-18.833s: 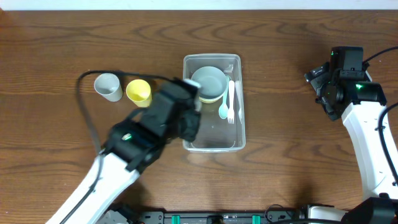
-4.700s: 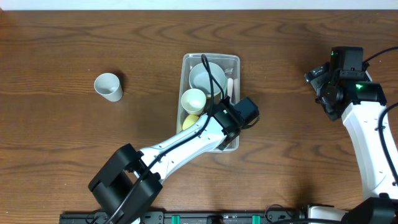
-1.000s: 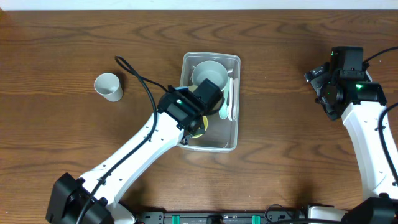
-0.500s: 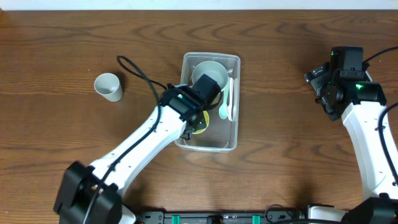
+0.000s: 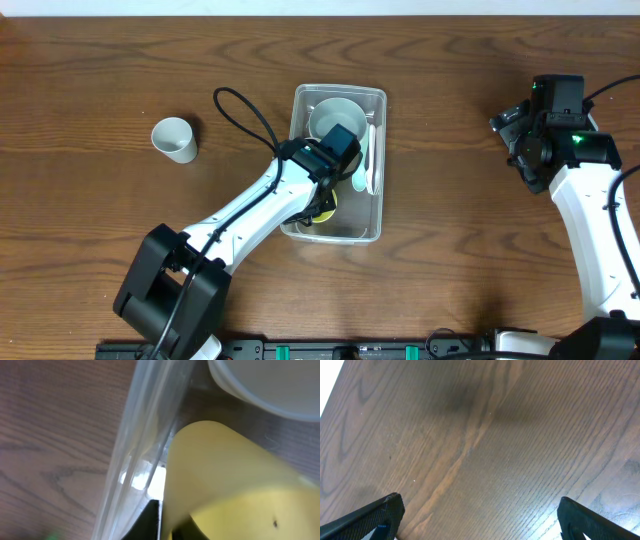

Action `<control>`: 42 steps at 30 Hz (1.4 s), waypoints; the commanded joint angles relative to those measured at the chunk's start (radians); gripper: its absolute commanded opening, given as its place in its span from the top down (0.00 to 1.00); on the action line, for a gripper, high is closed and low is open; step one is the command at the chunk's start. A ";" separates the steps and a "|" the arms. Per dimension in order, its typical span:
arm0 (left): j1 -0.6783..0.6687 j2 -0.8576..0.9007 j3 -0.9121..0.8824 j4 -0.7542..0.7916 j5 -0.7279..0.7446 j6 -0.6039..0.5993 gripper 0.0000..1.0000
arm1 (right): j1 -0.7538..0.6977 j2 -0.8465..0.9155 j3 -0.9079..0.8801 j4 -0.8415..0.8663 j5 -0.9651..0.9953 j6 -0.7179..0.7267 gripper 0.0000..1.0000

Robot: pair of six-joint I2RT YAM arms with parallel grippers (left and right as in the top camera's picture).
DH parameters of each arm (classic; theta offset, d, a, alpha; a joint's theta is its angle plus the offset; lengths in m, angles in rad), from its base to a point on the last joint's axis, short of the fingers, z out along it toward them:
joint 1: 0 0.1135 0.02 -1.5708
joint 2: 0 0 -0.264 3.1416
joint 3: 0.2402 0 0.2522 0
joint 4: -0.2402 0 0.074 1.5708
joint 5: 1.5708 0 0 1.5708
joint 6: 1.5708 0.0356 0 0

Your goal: Pack container

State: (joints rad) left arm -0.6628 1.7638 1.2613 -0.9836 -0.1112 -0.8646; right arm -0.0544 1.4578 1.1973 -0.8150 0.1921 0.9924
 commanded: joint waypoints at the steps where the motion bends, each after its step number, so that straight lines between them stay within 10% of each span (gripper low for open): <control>1: 0.005 0.002 -0.010 0.002 -0.001 -0.013 0.83 | -0.004 0.001 0.000 -0.001 0.017 0.017 0.01; 28: 0.030 -0.301 0.112 -0.031 -0.032 0.174 0.42 | -0.004 0.001 0.000 -0.001 0.017 0.017 0.01; 32: 0.102 -0.367 0.112 -0.015 -0.168 0.180 0.26 | -0.004 0.001 0.000 -0.001 0.018 0.017 0.01; 42: 0.450 -0.290 0.112 0.206 -0.090 0.418 0.23 | -0.004 0.001 0.000 -0.001 0.017 0.017 0.01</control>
State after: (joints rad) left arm -0.2722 1.4364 1.3567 -0.8085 -0.2165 -0.5575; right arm -0.0544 1.4578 1.1973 -0.8150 0.1921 0.9928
